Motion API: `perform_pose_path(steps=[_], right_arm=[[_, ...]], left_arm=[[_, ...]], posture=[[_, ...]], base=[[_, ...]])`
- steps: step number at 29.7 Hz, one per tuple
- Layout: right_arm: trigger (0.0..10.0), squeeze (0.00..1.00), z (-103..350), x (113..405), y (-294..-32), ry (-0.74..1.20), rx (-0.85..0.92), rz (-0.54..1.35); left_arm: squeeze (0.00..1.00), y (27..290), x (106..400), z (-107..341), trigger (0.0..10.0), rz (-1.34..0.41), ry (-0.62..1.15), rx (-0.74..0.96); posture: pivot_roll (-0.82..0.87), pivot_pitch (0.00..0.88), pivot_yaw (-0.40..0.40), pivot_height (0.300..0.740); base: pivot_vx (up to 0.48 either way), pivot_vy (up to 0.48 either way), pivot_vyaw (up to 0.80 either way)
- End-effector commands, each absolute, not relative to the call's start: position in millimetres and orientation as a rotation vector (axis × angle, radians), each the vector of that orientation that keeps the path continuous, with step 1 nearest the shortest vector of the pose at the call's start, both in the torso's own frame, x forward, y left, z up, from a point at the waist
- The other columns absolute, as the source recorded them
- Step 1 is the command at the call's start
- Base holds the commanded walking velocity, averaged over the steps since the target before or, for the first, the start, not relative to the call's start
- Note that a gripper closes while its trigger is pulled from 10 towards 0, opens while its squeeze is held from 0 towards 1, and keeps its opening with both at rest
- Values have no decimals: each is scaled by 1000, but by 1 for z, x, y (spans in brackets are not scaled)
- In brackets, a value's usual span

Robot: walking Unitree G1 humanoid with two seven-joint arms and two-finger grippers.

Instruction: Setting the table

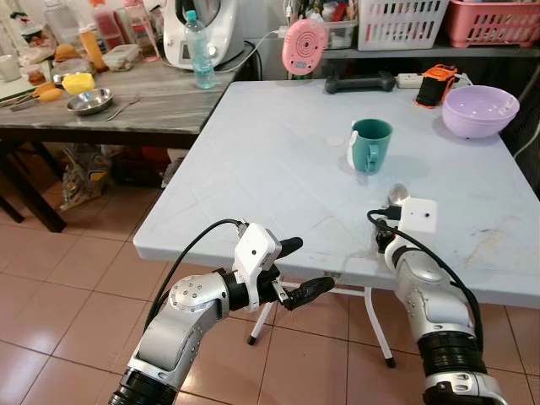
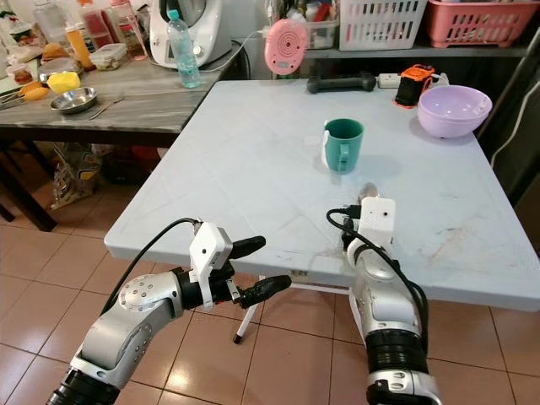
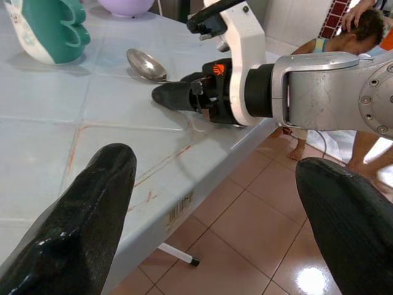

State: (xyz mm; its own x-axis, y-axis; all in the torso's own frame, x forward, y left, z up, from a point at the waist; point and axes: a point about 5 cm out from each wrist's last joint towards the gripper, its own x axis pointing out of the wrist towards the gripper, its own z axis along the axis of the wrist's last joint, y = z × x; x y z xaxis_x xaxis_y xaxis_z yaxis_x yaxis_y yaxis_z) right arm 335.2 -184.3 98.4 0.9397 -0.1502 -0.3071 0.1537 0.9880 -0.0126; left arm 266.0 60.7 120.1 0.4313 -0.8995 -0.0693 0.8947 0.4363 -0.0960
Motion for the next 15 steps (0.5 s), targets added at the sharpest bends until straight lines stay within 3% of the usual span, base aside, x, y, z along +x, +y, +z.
perform_pose_path(steps=[1, 7, 10, 11, 13, 15], right_arm=[[0, 0, 85, 333, -161, 379, 33, -68], [0, 0, 85, 334, -157, 379, 35, -44], [1451, 0, 84, 332, -157, 380, 28, -47], [3529, 0, 84, 332, -157, 374, 15, -54], [10000, 0, 87, 330, -161, 348, -29, -82], [10000, 0, 88, 328, -164, 343, -27, -107]], left_arm=[[0, 64, 267, 121, 10000, -1115, 119, -30], [0, 64, 267, 122, 10000, -1112, 118, -28], [0, 63, 268, 122, 10000, -1113, 117, -27], [0, 63, 267, 122, 10000, -1114, 116, -28], [0, 62, 267, 122, 10000, -1115, 115, -28], [0, 62, 267, 121, 10000, -1116, 116, -30]], posture=[[-121, 37, 91, 740], [-123, 39, 88, 740], [-124, 39, 88, 740], [-125, 40, 88, 740], [-128, 40, 90, 740], [-129, 40, 90, 740]], base=[[0, 0, 0], [0, 0, 0], [0, 0, 0], [0, 0, 0], [0, 0, 0], [0, 0, 0]])
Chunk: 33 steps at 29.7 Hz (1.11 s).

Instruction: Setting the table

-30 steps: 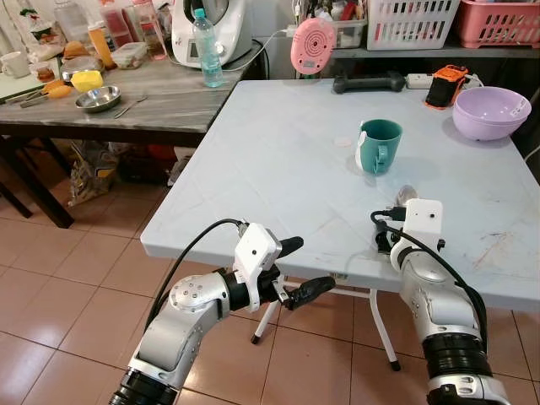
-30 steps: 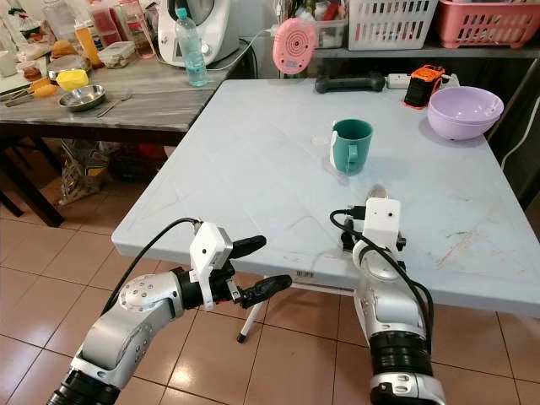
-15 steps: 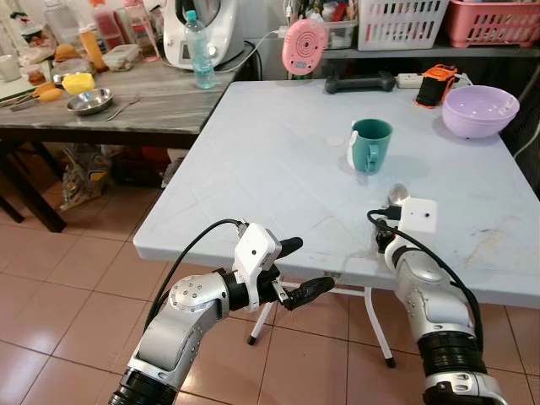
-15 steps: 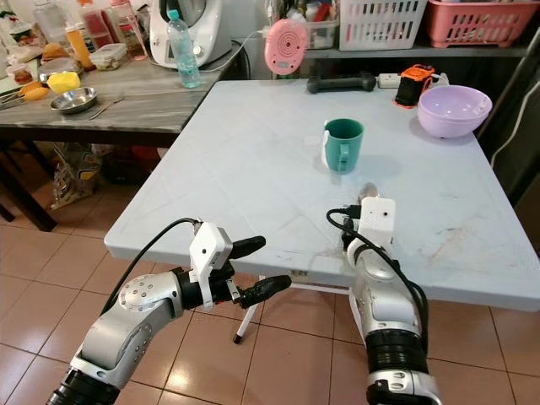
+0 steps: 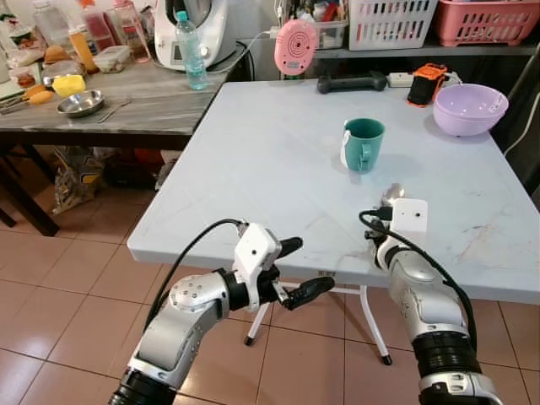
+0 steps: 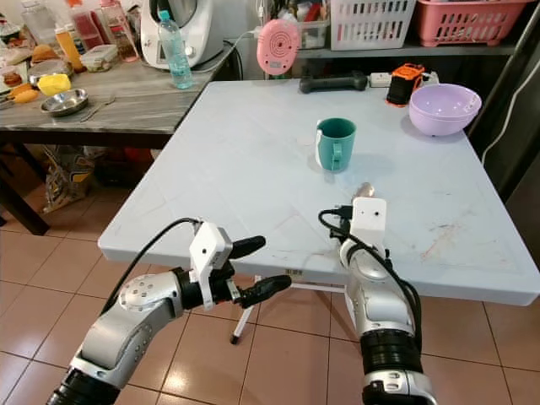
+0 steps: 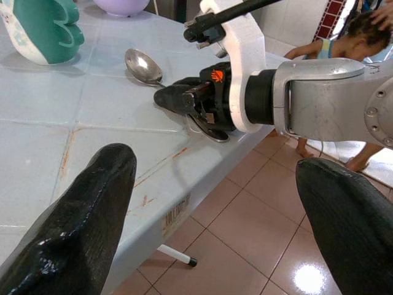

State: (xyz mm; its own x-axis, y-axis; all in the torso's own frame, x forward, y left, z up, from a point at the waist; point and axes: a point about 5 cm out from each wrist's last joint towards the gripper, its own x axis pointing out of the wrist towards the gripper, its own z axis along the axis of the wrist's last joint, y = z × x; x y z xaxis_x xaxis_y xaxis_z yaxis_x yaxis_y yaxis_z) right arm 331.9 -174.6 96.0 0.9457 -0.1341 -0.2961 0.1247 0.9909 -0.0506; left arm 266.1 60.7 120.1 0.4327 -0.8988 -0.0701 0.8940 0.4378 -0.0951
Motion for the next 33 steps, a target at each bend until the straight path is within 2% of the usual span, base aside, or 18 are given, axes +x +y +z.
perform_pose_path(steps=[1, 3, 4, 17, 18, 19, 20, 21, 22, 23, 24, 25, 29, 30, 31, 32, 33], right_arm=[[10000, 4, 88, 328, -164, 340, -25, -111], [10000, 4, 88, 327, -164, 337, -23, -113], [10000, 1000, 88, 327, -164, 335, -23, -113], [10000, 1000, 97, 337, -178, 287, -69, -150], [10000, 965, 100, 340, -180, 283, -71, -158], [10000, 565, 100, 340, -180, 282, -72, -160], [10000, 431, 102, 342, -184, 278, -81, -177], [10000, 431, 102, 342, -184, 278, -81, -177], [10000, 318, 103, 343, -186, 277, -87, -195], [10000, 263, 103, 343, -188, 276, -87, -206], [10000, 82, 103, 344, -188, 276, -78, -202], [10000, 16, 104, 343, -189, 272, -73, -206], [10000, 0, 104, 344, -187, 268, -70, -203], [3725, 0, 102, 343, -187, 275, -65, -209], [2118, 0, 100, 342, -187, 284, -58, -214], [0, 0, 97, 342, -187, 298, -32, -222], [0, 0, 97, 342, -187, 298, -32, -222]], left_arm=[[0, 62, 268, 121, 10000, -1117, 117, -30], [0, 61, 267, 121, 10000, -1119, 117, -30], [0, 61, 267, 121, 10000, -1119, 117, -30], [0, 62, 267, 122, 10000, -1127, 121, -27], [0, 63, 267, 122, 10000, -1126, 121, -28], [0, 63, 267, 122, 10000, -1126, 121, -28], [0, 64, 267, 122, 10000, -1125, 122, -29], [0, 64, 267, 122, 10000, -1125, 122, -29], [0, 64, 266, 122, 10000, -1125, 122, -30], [0, 64, 266, 123, 10000, -1125, 123, -31], [0, 65, 266, 123, 10000, -1125, 124, -32], [0, 65, 265, 122, 10000, -1125, 126, -32], [0, 66, 265, 122, 10000, -1127, 129, -33], [0, 66, 265, 122, 10000, -1129, 130, -32], [0, 65, 265, 121, 10000, -1130, 131, -31], [0, 65, 265, 122, 10000, -1132, 132, -32], [0, 65, 265, 122, 10000, -1132, 132, -32]], posture=[[-129, 40, 90, 740], [-133, 39, 93, 740], [-133, 41, 95, 740], [-120, 47, 101, 740], [-117, 47, 101, 740], [-117, 47, 101, 740], [-113, 49, 101, 740], [-113, 49, 101, 740], [-109, 50, 101, 740], [-108, 51, 100, 740], [-107, 51, 100, 740], [-107, 52, 101, 740], [-109, 53, 103, 740], [-109, 53, 105, 740], [-109, 53, 105, 740], [-109, 53, 106, 740], [-109, 53, 106, 740]], base=[[0, 0, 0], [0, 0, 0], [0, 0, 0], [0, 0, 0], [0, 0, 0], [0, 0, 0], [0, 0, 0], [0, 0, 0], [0, 0, 0], [0, 0, 0], [0, 0, 0], [0, 0, 0], [0, 0, 0], [0, 0, 0], [0, 0, 0], [0, 0, 0], [0, 0, 0]])
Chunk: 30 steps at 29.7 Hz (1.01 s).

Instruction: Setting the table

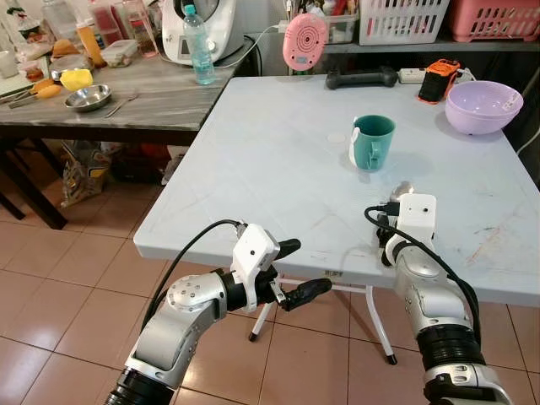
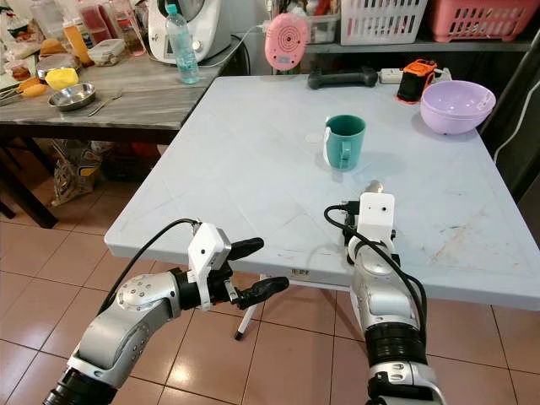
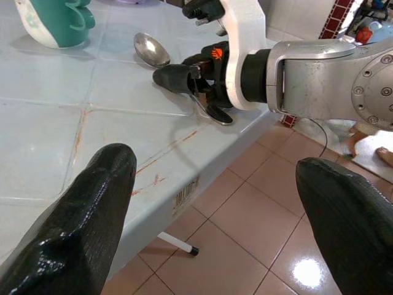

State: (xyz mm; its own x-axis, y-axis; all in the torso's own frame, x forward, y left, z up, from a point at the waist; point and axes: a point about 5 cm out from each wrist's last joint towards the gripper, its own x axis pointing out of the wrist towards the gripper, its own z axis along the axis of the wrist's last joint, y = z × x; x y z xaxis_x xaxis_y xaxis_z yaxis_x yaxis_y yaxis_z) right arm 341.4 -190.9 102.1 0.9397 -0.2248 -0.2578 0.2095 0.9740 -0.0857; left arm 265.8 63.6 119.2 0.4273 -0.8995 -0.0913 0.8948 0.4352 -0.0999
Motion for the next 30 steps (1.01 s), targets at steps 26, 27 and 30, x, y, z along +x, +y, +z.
perform_pose_path(steps=[26, 27, 30], right_arm=[[0, 0, 80, 334, -185, 362, 15, -207], [0, 0, 79, 334, -185, 365, 16, -208], [0, 0, 78, 333, -186, 371, 17, -212]], left_arm=[[0, 63, 264, 126, 10000, -1151, 129, -61], [0, 63, 264, 126, 10000, -1151, 129, -61], [0, 62, 265, 126, 10000, -1150, 129, -58]], posture=[[-110, 55, 113, 740], [-110, 55, 113, 740], [-110, 55, 113, 740]], base=[[0, 0, 0], [0, 0, 0], [0, 0, 0]])
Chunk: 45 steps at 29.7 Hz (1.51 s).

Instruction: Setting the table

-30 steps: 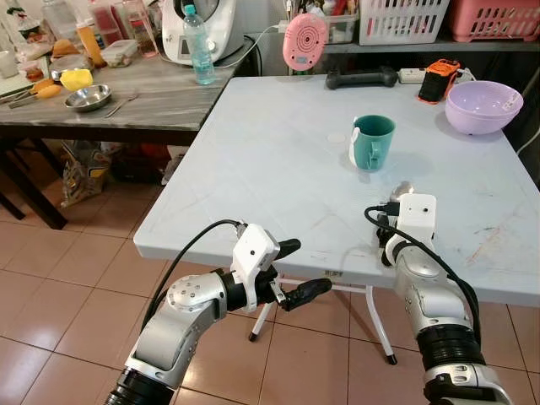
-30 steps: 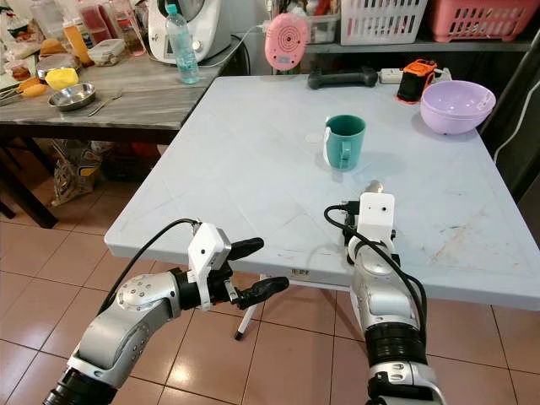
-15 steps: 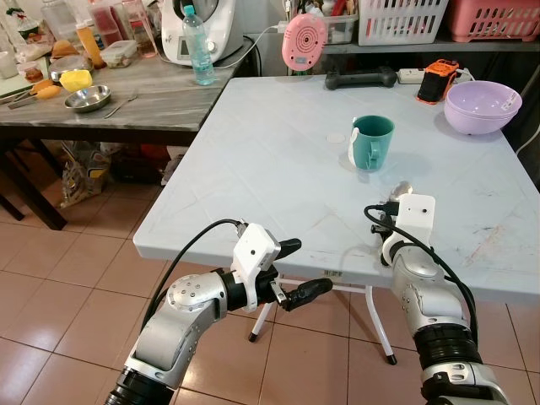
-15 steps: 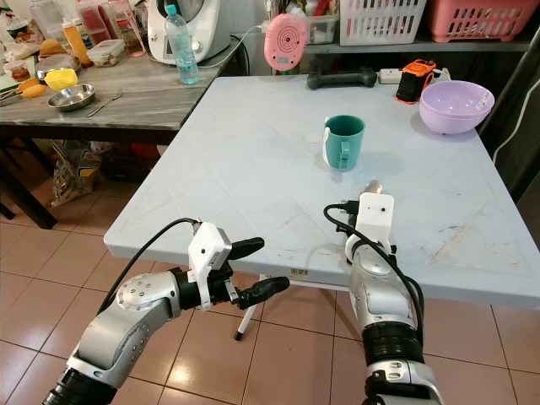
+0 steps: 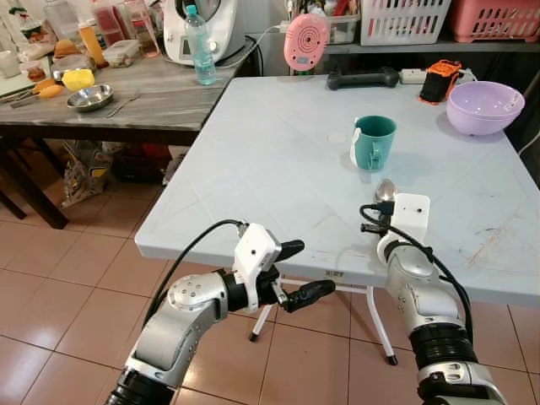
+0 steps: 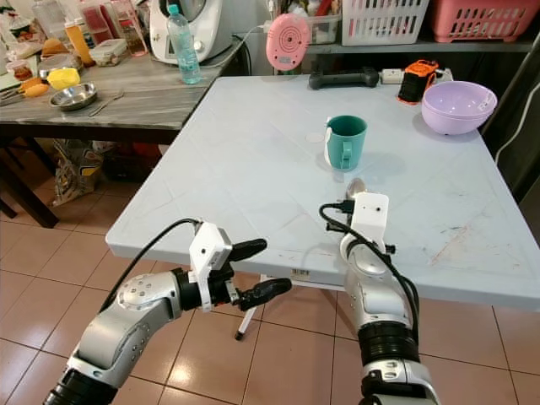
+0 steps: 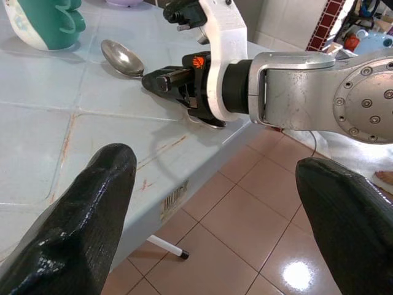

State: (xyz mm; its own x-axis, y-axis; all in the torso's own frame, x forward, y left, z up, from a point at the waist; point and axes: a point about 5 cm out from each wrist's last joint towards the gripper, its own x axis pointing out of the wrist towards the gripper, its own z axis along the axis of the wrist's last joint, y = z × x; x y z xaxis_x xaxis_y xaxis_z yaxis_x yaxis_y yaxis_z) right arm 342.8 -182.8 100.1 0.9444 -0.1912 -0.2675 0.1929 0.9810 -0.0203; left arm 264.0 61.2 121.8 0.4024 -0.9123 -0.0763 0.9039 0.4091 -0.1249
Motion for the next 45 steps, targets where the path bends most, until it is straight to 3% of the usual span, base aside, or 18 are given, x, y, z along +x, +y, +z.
perform_pose_path(steps=[1, 16, 26, 32, 38, 39, 40, 41, 45], right_arm=[[0, 0, 78, 333, -186, 372, 18, -212], [0, 0, 80, 332, -181, 354, 48, -205], [0, 0, 117, 325, -173, 106, 2, -187], [0, 0, 131, 306, -174, 4, -47, -196], [0, 0, 135, 296, -184, -26, -102, -222], [588, 0, 135, 295, -186, -28, -101, -227], [6510, 0, 137, 293, -189, -34, -98, -232], [10000, 0, 140, 290, -193, -52, -108, -238], [10000, 0, 144, 285, -197, -73, -118, -235]], left_arm=[[0, 62, 265, 126, 10000, -1150, 129, -58], [0, 65, 269, 126, 10000, -1104, 112, -44], [0, 87, 298, 133, 10000, -782, 11, 7], [0, 105, 311, 131, 10000, -568, -38, 62], [0, 115, 317, 127, 10000, -477, -29, 53], [0, 116, 317, 126, 10000, -474, -22, 48], [0, 116, 317, 124, 10000, -469, -18, 41], [0, 118, 317, 123, 10000, -454, -16, 28], [0, 120, 318, 120, 10000, -422, -19, 10]], posture=[[-109, 55, 113, 740], [-110, 54, 113, 740], [-114, 37, 111, 740], [-122, 19, 107, 740], [-129, 0, 102, 740], [-131, 0, 102, 740], [-133, 0, 102, 740], [-134, 0, 101, 740], [-135, 0, 96, 740]], base=[[0, 0, 0], [0, 0, 0], [0, 0, 0], [0, 0, 0], [0, 0, 0], [0, 0, 0], [0, 0, 0], [0, 0, 0], [0, 0, 0]])
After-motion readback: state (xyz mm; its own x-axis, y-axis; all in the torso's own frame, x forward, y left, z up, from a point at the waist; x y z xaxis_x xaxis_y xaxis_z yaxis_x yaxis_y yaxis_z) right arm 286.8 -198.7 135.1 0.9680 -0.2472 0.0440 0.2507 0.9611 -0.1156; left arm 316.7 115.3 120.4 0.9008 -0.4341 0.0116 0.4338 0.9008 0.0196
